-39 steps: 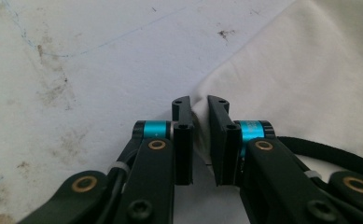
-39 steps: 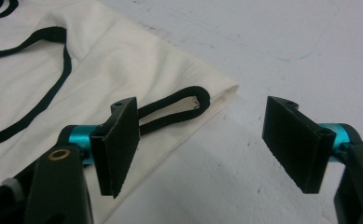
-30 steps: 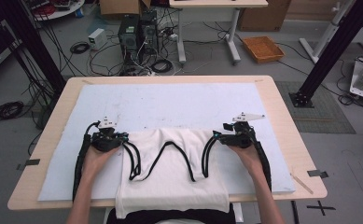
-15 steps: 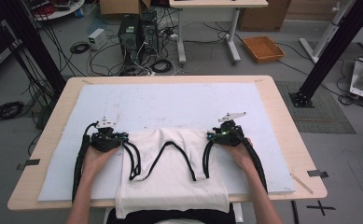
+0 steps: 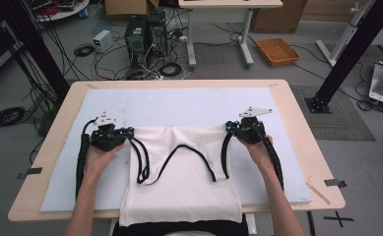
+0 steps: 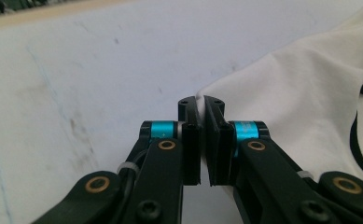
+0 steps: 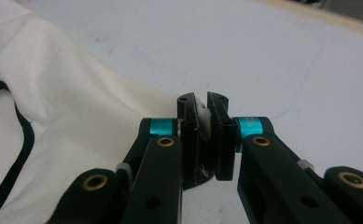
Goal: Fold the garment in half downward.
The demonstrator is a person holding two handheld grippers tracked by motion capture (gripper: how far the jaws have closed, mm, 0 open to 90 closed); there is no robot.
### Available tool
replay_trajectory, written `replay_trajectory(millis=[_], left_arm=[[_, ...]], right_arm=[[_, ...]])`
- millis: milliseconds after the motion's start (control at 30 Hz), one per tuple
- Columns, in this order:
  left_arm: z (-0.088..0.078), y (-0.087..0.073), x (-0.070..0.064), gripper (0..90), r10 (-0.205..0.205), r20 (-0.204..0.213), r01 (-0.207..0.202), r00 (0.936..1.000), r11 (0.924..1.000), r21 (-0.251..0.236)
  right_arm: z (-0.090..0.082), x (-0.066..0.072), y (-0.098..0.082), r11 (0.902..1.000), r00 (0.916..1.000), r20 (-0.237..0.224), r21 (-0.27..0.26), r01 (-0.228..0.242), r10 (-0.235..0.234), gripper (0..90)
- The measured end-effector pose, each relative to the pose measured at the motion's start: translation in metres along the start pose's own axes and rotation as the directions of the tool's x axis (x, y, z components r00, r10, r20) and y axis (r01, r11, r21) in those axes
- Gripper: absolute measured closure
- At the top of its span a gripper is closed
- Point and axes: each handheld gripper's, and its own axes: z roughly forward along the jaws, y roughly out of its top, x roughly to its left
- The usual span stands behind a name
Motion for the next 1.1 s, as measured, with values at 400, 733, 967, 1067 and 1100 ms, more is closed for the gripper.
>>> replay_trajectory(millis=[400,733,967,1067,1100], left_arm=[[0.04,0.046,0.023,85.9,-0.037,-0.017,0.037,0.9992,0.9981,0.049],[0.078,0.057,0.045,85.9,-0.062,-0.034,0.066,0.9975,0.9909,0.117],[0.09,0.062,0.056,86.0,-0.086,-0.064,0.093,0.9942,0.9896,0.11],[0.092,0.067,0.061,86.0,-0.091,-0.072,0.097,0.9933,0.9909,0.093],[0.092,0.069,0.063,86.0,-0.094,-0.071,0.1,0.993,0.991,0.088]], right_arm=[[0.018,-0.034,0.039,0.9994,0.9968,0.075,-0.02,-0.028,0.029,83.9],[0.056,-0.06,0.041,0.9975,0.9937,0.094,0.032,-0.064,0.06,83.9],[0.063,-0.068,0.059,0.997,0.9931,0.097,0.034,-0.07,0.067,83.9],[0.064,-0.071,0.066,0.9978,0.9923,0.105,0.007,-0.067,0.066,83.9],[0.065,-0.072,0.069,0.9974,0.9921,0.105,0.012,-0.07,0.069,83.9]])
